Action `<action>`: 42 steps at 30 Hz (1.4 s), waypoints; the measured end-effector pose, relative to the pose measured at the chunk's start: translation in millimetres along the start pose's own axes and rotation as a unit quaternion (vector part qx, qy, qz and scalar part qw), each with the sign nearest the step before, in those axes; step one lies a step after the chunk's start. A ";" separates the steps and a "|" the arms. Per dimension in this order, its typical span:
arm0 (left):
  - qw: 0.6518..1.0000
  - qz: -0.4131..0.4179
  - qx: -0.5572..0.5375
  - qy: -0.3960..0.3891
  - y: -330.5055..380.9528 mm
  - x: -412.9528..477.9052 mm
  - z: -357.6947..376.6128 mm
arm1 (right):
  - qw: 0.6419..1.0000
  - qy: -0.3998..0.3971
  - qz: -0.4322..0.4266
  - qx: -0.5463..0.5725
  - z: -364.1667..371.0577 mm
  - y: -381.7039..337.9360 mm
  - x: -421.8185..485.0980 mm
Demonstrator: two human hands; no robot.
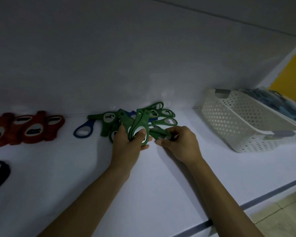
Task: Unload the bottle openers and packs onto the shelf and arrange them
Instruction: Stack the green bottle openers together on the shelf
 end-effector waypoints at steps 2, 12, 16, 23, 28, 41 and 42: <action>1.000 0.001 -0.005 0.004 -0.3 0.9 0.2 | 1.000 0.005 0.006 0.018 -0.6 3.0 0.6; 0.999 0.006 -0.033 0.011 -0.1 3.1 1.7 | 0.881 0.089 -0.005 0.464 -20.0 -13.5 -5.4; 0.995 0.075 0.052 -0.042 5.7 -2.9 8.6 | 0.860 -0.035 0.012 0.508 -2.6 -23.6 -9.1; 0.989 0.087 0.115 0.017 -2.4 1.9 0.8 | 0.939 0.041 -0.043 0.339 -6.2 -19.2 -9.1; 0.993 0.075 0.082 0.047 0.8 1.9 -0.8 | 0.989 -0.025 -0.105 -0.104 12.4 -15.6 -13.3; 0.986 0.114 0.117 0.019 0.3 0.2 3.5 | 0.804 -0.044 0.144 0.576 8.4 -13.7 -10.0; 0.985 0.122 0.121 0.017 1.4 -0.6 4.0 | 0.807 -0.060 0.142 0.571 13.2 -16.6 -11.5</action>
Point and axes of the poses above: each hand's wrist, its own x-axis towards the middle knuckle, its own z-axis out of the palm, y = z × x, the point moved 5 cm from there along x, towards the middle knuckle, and after that the axes turned 12 degrees about x, right-handed, at the moved point
